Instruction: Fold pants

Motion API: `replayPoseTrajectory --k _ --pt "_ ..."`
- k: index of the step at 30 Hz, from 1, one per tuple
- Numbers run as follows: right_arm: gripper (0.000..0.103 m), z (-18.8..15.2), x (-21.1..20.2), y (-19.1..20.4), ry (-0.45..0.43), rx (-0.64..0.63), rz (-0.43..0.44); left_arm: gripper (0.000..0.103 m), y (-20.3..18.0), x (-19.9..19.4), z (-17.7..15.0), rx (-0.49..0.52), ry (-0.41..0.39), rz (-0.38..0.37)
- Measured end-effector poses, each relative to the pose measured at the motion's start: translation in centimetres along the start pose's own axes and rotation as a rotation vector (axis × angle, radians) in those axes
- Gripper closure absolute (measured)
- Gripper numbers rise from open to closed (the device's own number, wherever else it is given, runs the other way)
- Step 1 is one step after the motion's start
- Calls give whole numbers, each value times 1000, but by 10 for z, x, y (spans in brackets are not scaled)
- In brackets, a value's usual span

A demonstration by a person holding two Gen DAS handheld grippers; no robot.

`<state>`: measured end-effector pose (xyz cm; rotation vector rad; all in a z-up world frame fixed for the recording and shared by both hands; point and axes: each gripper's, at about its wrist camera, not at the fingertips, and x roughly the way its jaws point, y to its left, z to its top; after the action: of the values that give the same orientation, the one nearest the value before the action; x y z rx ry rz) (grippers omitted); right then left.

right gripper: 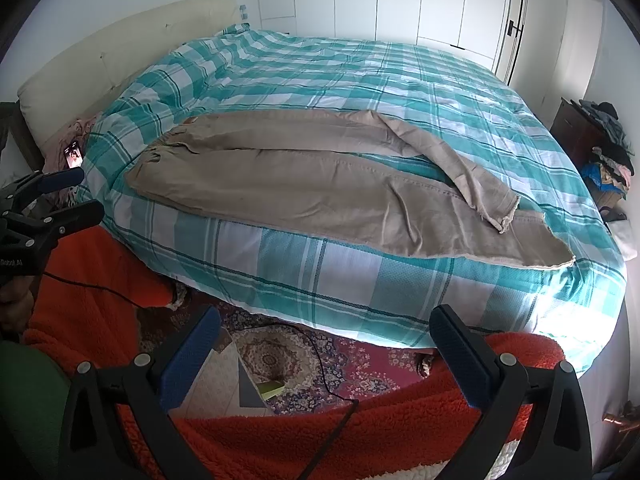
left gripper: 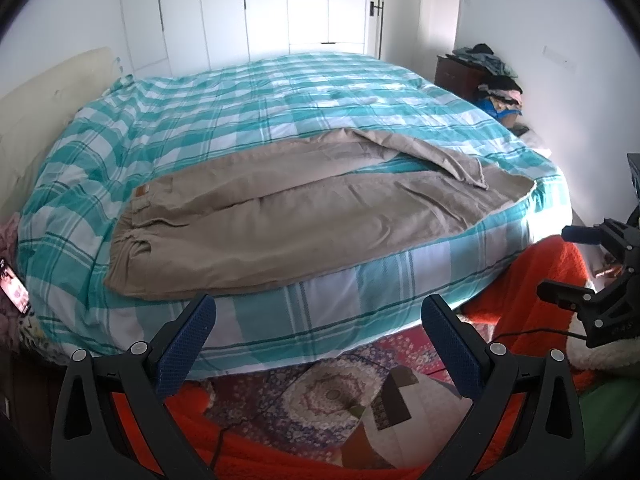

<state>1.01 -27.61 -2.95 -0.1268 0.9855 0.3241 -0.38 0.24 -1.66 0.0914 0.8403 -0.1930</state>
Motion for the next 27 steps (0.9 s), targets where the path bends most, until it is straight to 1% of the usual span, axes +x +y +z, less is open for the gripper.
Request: replayPoseTrajectory --k 27 --pt "0 -2 1 0 6 0 -1 1 -3 2 -5 8 6 -1"
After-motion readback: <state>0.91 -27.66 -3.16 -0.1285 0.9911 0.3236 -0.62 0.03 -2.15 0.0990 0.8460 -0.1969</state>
